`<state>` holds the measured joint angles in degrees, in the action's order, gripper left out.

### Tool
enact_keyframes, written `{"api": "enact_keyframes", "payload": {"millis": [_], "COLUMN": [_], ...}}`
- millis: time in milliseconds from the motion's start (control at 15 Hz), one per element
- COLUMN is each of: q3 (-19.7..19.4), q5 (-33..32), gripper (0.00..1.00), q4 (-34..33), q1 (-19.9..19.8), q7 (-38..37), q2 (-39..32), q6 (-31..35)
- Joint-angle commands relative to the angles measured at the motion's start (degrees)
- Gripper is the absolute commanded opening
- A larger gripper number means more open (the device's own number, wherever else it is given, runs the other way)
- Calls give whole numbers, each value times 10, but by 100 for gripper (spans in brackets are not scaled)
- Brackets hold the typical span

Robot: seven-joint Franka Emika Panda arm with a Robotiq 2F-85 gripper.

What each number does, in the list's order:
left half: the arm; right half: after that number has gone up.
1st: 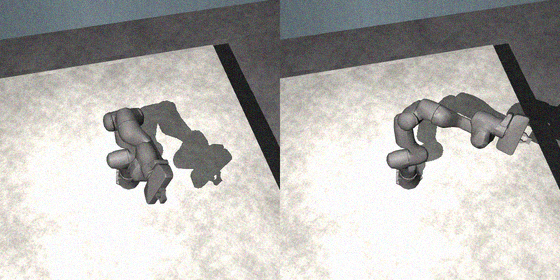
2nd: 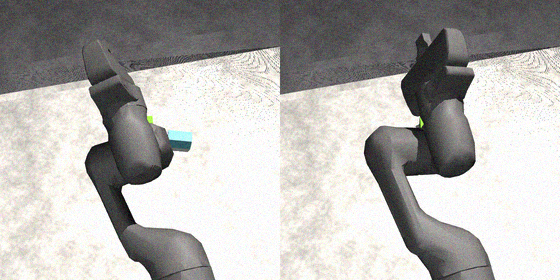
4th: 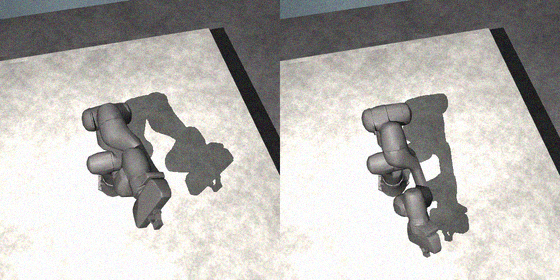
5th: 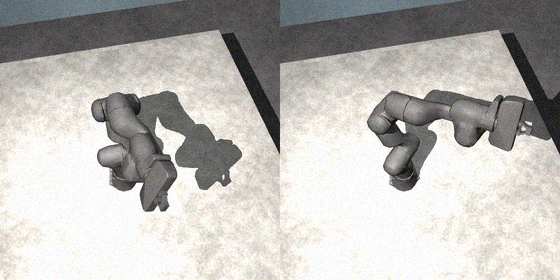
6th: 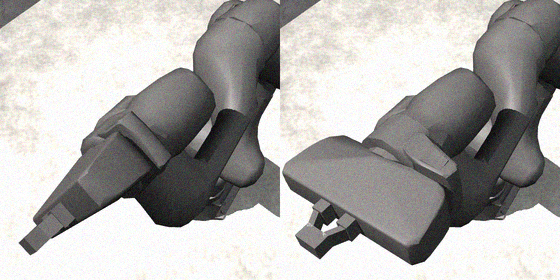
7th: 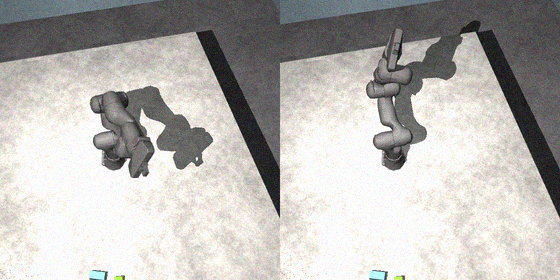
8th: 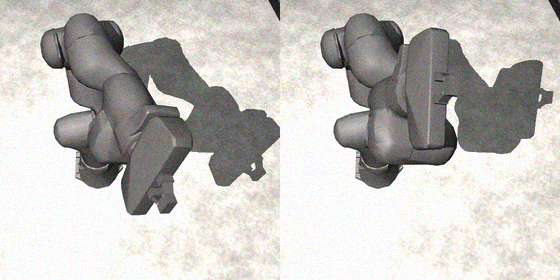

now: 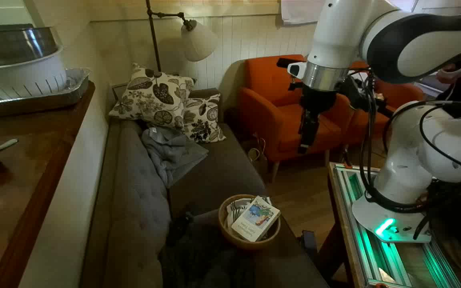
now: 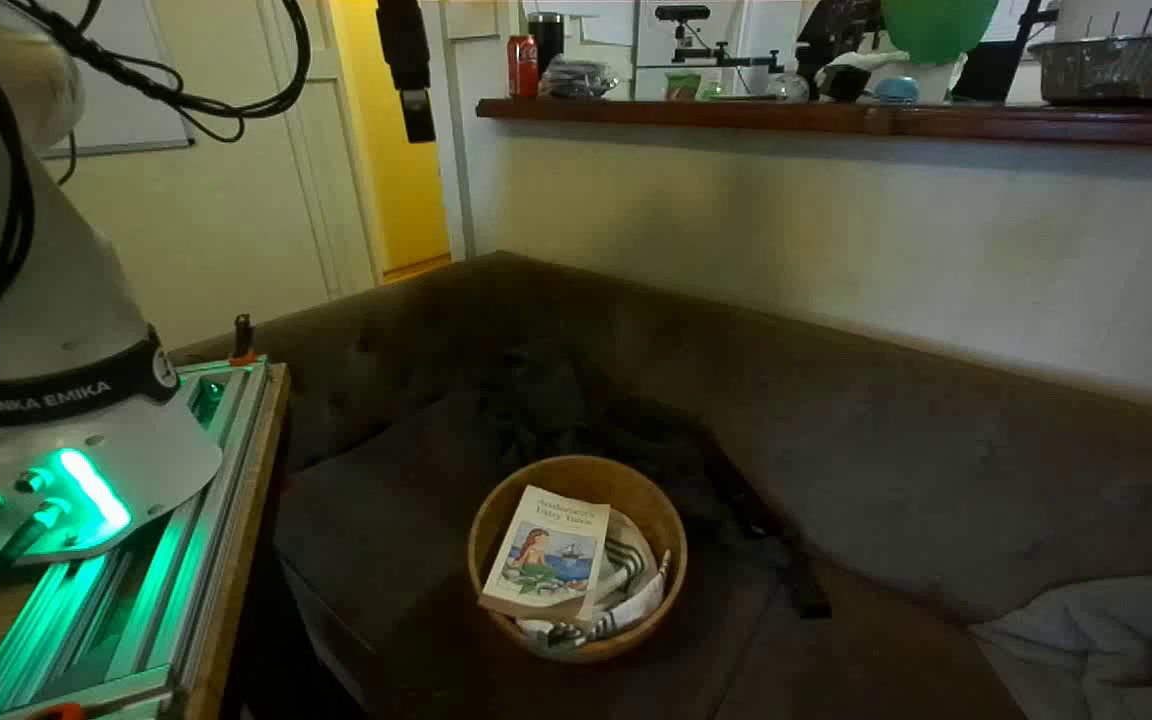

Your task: Put the white book on the back of the sofa

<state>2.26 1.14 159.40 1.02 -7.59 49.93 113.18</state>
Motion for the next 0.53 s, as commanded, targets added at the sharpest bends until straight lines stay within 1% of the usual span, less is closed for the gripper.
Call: {"api": "enact_keyframes", "payload": {"millis": [0,467], "q3": [3,3], "q5": [3,3], "gripper": [100,100], "q4": [-1,0], "q1": [-4,-4], "q7": [3,3], "q2": [-1,-5], "q6": [-2,-2]}}
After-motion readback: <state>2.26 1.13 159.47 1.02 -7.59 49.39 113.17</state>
